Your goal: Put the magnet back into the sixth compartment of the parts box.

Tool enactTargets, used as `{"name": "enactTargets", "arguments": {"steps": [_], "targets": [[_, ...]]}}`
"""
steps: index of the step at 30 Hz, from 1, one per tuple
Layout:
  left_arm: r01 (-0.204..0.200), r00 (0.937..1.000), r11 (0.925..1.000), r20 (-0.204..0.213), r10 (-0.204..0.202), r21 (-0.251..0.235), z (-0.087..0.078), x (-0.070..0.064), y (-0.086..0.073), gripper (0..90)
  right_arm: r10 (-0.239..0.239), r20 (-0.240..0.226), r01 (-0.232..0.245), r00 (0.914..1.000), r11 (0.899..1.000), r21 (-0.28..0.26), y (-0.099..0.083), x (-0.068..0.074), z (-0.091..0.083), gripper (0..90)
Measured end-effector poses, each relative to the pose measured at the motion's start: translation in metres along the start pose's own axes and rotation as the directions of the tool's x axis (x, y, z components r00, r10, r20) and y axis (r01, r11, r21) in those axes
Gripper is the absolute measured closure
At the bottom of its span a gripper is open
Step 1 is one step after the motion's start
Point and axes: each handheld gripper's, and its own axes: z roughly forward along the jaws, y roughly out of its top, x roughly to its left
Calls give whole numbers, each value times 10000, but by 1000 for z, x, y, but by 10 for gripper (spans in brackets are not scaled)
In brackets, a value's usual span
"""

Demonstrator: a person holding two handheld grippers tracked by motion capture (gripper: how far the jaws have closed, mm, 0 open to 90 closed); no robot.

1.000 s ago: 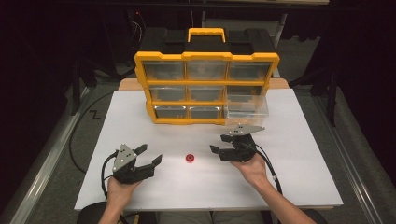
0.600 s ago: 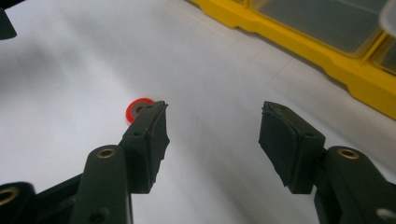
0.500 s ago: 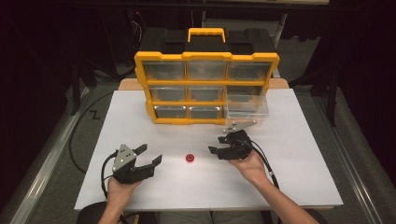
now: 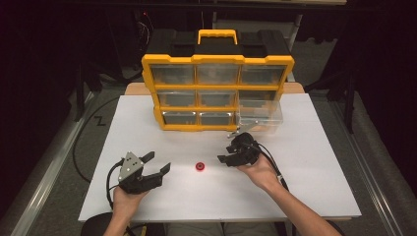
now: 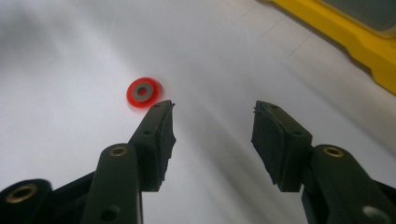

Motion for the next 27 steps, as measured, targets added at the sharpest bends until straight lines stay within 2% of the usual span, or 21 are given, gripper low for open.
{"name": "enactTargets", "arguments": {"steps": [5, 9, 27], "targets": [[34, 10000, 10000, -14, -34, 69, 0, 0, 0, 301, -105, -61, 109, 9999, 9984, 556, 6, 3, 6, 525], [35, 10000, 9999, -13, -35, 98, 0, 1, 0, 301, -84, -51, 88, 10000, 9968, 792, 10, 5, 9, 533], [44, 10000, 9999, 3, -44, 155, 0, 1, 0, 305, -241, -248, 274, 9994, 9896, 1414, 24, 13, 20, 540]]}}
